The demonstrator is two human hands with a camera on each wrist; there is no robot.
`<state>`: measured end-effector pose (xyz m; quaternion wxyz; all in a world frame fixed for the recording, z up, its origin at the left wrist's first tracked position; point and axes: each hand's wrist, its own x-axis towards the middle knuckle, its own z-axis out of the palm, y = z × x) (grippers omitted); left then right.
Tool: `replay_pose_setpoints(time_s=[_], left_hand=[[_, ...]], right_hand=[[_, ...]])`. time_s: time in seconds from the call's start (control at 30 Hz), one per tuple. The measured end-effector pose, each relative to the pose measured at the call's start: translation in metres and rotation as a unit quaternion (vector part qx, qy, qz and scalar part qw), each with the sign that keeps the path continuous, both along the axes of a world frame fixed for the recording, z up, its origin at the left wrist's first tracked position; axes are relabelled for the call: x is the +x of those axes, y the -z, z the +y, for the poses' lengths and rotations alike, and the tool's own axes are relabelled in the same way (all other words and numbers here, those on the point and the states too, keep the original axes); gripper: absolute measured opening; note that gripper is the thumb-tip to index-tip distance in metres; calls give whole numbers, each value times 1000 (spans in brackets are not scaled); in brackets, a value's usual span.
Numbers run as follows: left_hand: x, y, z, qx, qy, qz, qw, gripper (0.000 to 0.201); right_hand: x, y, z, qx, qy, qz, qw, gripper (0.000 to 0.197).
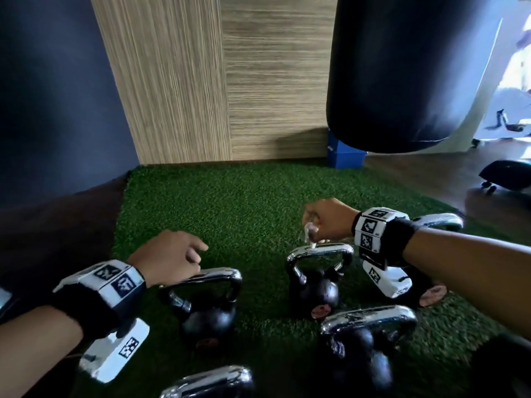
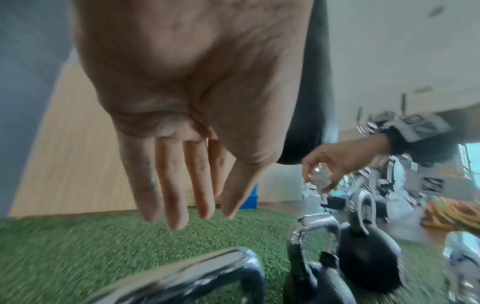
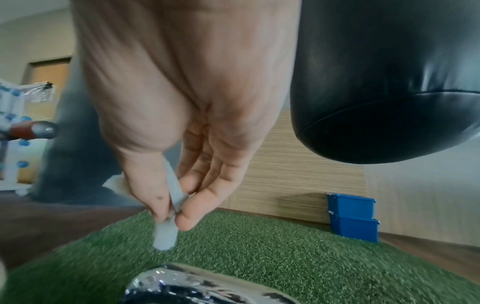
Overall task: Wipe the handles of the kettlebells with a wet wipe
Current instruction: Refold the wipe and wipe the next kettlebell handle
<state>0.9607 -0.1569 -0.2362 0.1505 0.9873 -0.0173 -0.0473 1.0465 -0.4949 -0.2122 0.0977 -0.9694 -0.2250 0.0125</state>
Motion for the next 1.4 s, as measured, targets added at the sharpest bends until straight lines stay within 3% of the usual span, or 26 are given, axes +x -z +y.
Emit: replay_pose_setpoints(time_s=[0.13, 0.27, 0.37, 0.47, 0.57, 0.7, 0.83, 0.9, 1.0, 1.2, 1.3, 1.4], left_hand=[[18, -38, -71, 115, 18, 94, 989, 49], [51, -44, -132, 121, -42, 153, 980, 40], [68, -13, -164, 62, -102, 163, 979, 44], [69, 36, -176, 27, -167, 152, 974, 66], [66, 82, -180, -19, -202, 132, 970, 83], [62, 127, -190, -109, -218, 111, 963, 87], [66, 151, -199, -187, -211, 94, 955, 84], [69, 159, -203, -197, -192, 88, 957, 79], [70, 169, -208, -198, -183, 82, 960, 90], [71, 191, -215, -233, -187, 85, 951, 115], [74, 203, -223, -246, -182, 64, 950, 112], [76, 209, -227, -264, -195, 30, 944, 110]], right_hand=[[14, -11, -24, -45, -66, 21, 997, 14], [27, -2, -45, -77, -155, 24, 985, 24], [42, 7, -65, -32, -179, -2, 983, 38], [50, 13, -78, -17, -179, 3, 984, 56], [56, 12, -87, 8, -163, 36, 986, 51], [58, 12, -90, 13, -134, 63, 989, 44], [52, 19, -85, -15, -128, 52, 990, 47], [50, 25, -85, -12, -136, 31, 990, 37], [47, 35, -87, 31, -147, 41, 988, 32], [47, 54, -83, 23, -165, 18, 986, 31], [50, 62, -77, -7, -166, -12, 986, 26], [50, 67, -71, -18, -181, -70, 981, 39]])
